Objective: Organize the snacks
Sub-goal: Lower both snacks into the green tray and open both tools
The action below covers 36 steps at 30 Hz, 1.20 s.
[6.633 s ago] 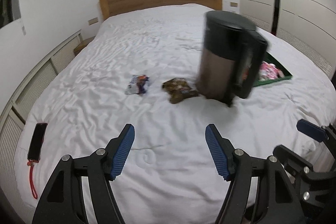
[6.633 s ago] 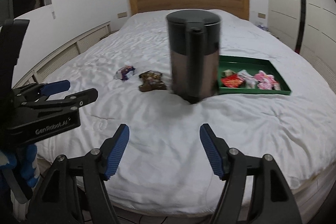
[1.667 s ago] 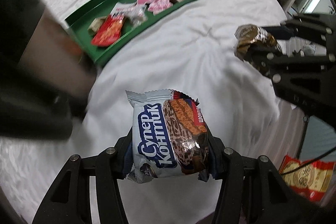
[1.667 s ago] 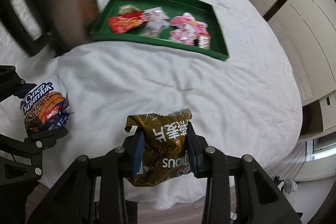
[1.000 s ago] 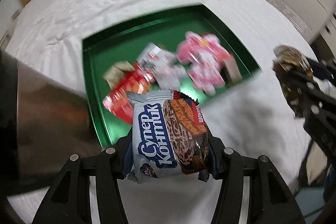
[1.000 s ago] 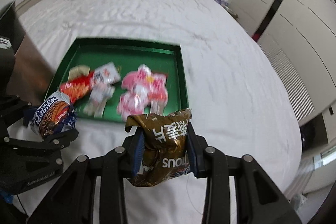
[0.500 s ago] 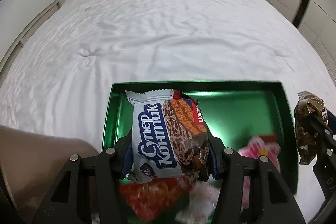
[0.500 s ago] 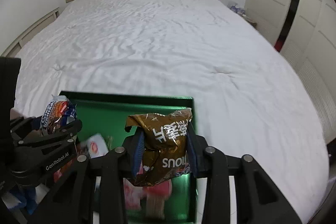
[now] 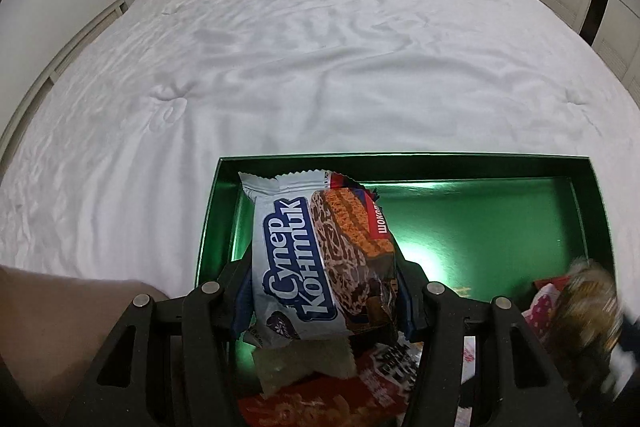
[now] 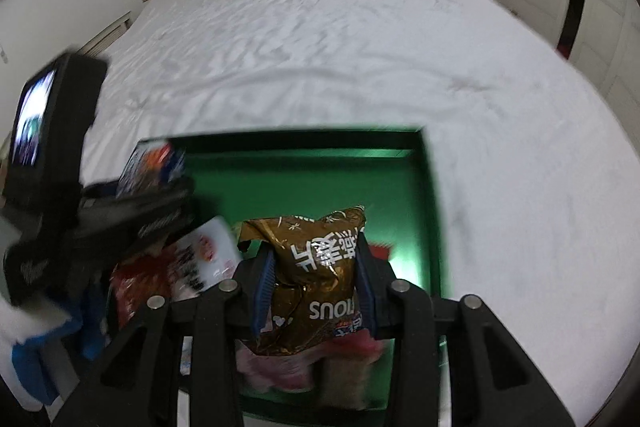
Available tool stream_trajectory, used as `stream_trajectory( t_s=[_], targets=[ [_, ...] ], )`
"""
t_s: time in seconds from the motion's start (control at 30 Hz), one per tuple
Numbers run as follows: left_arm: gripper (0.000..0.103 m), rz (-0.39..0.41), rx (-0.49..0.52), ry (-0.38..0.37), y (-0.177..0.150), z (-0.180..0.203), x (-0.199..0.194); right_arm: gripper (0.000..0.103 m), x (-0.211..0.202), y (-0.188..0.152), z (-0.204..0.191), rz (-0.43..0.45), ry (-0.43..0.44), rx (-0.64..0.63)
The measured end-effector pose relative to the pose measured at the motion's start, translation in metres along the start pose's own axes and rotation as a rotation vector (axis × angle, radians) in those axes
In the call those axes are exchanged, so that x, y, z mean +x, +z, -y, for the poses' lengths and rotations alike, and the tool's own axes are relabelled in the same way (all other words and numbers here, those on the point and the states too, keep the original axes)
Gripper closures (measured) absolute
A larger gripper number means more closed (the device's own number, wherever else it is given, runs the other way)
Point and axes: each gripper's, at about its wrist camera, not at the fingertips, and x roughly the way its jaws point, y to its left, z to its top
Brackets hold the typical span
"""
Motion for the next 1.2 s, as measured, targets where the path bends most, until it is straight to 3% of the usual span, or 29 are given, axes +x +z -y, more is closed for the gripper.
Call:
stream_trajectory(
  t_s=[0.27, 0.7, 0.93, 1.2],
  targets=[
    [0.053, -0.02, -0.009, 0.02, -0.001, -0.004, 0.015, 0.0, 0.013, -0.009, -0.031, 0.002, 0.103, 0.005],
    [0.053, -0.01, -0.03, 0.019, 0.002, 0.0, 0.019, 0.0, 0.043, 0.011, -0.028, 0.015, -0.001, -0.034],
    [0.05, -0.013, -0.053, 0.007, 0.003, -0.001, 0.017, 0.0, 0.034, 0.011, -0.032, 0.02, -0.02, -0.072],
    [0.043, 0.059, -0.066, 0.004, 0.008, 0.0, -0.009, 0.0, 0.014, 0.014, -0.032, 0.045, -0.032, -0.084]
  ],
)
